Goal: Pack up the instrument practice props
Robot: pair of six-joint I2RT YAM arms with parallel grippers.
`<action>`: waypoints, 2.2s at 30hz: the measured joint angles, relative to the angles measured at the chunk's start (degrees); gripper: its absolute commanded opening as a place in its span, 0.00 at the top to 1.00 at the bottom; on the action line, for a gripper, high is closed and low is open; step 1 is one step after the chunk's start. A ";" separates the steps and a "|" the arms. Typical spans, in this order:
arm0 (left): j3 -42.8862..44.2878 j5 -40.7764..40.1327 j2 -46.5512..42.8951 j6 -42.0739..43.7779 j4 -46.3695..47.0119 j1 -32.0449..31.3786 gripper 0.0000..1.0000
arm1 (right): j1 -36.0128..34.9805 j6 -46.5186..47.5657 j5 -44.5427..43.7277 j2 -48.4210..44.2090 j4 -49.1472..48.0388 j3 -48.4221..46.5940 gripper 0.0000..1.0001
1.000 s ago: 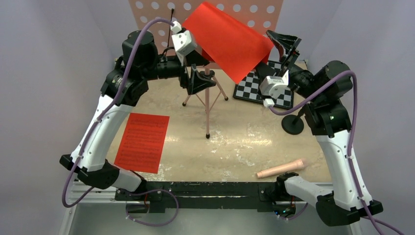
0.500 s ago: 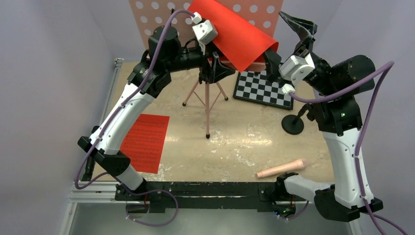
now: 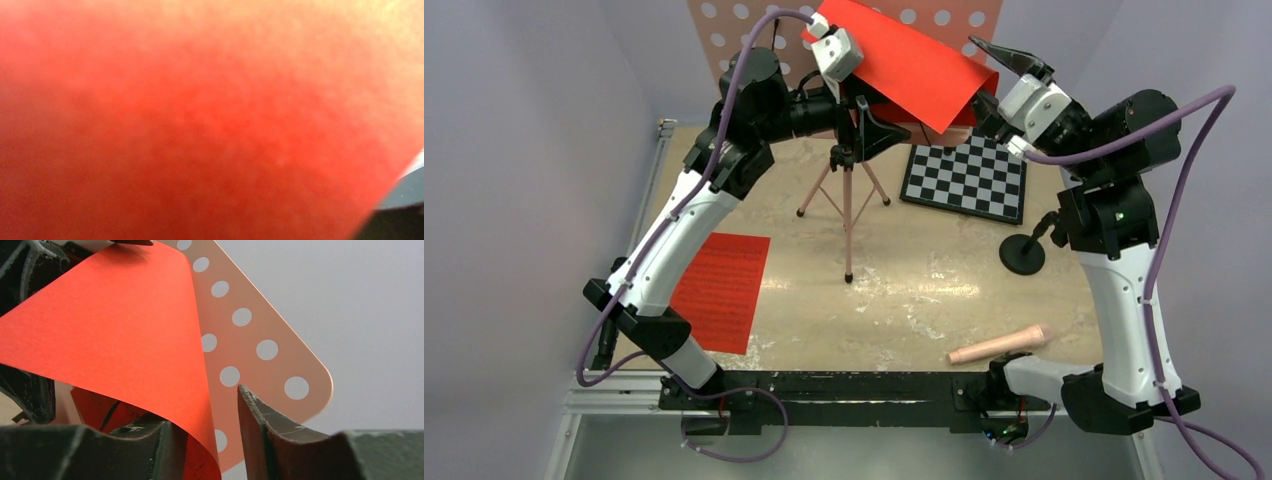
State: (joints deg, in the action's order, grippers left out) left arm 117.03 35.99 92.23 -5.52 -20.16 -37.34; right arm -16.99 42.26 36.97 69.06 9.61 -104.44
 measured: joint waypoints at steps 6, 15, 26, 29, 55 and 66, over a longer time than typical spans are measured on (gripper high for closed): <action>0.50 1.16 1.44 -1.64 2.43 -0.44 0.19 | 0.00 -6.71 -0.26 1.49 0.72 -3.10 0.78; 0.52 1.86 3.19 -3.50 6.34 -1.31 0.19 | 0.02 -15.15 -3.32 1.46 2.89 -3.48 0.97; -0.48 2.54 2.78 1.11 10.27 -5.20 0.20 | 0.94 -22.84 -8.92 1.57 3.45 -3.93 1.00; -1.20 2.01 2.36 2.67 10.27 -5.46 0.20 | 1.42 -24.59 -11.19 1.88 3.37 -4.79 1.00; -1.90 -10.47 -1.44 13.40 3.82 -5.88 0.05 | 8.04 -28.46 -16.44 2.01 2.54 -22.69 1.00; -6.32 -23.43 -16.35 25.07 -0.52 -5.31 0.01 | 8.07 -28.11 -16.52 1.81 1.03 -30.27 1.00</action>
State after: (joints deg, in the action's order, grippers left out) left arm 110.72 12.56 75.88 19.55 -20.69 -42.65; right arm -8.93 14.15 20.45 70.87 10.63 -134.72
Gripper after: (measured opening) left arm 0.973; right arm 0.007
